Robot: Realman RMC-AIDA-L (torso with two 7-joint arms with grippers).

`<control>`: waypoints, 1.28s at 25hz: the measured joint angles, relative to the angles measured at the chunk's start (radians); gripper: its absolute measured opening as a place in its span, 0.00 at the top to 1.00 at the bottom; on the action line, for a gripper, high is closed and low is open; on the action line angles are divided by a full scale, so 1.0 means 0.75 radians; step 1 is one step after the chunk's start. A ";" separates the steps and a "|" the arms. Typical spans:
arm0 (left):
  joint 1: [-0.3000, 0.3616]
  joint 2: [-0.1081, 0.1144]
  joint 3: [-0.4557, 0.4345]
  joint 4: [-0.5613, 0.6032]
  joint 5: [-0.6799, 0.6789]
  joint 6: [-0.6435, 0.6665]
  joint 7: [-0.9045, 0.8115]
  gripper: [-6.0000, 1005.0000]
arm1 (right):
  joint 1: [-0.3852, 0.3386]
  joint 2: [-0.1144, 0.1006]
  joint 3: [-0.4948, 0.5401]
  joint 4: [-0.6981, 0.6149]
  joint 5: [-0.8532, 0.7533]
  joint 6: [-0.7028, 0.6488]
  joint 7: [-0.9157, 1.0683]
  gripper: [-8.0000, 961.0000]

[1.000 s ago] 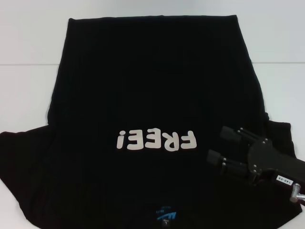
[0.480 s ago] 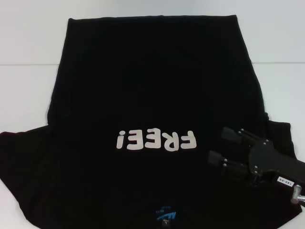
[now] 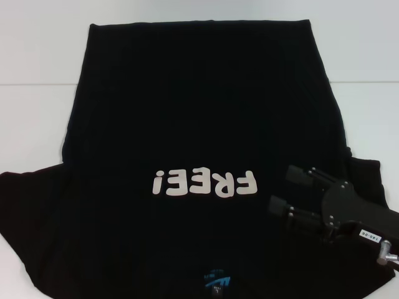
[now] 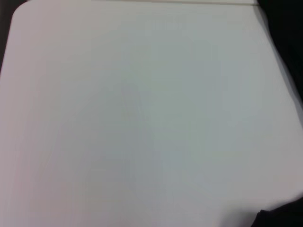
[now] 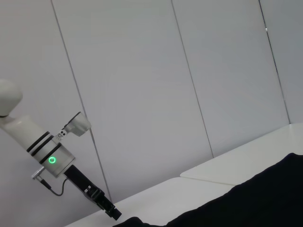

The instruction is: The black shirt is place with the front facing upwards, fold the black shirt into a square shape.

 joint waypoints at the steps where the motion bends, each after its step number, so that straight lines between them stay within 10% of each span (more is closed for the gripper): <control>1: 0.000 0.001 0.001 -0.002 0.000 0.000 0.000 0.48 | 0.000 0.000 0.000 0.000 0.000 0.000 0.000 0.07; 32: -0.020 0.015 0.017 -0.086 0.000 0.043 0.011 0.48 | -0.013 0.000 0.000 0.020 0.000 -0.013 -0.031 0.07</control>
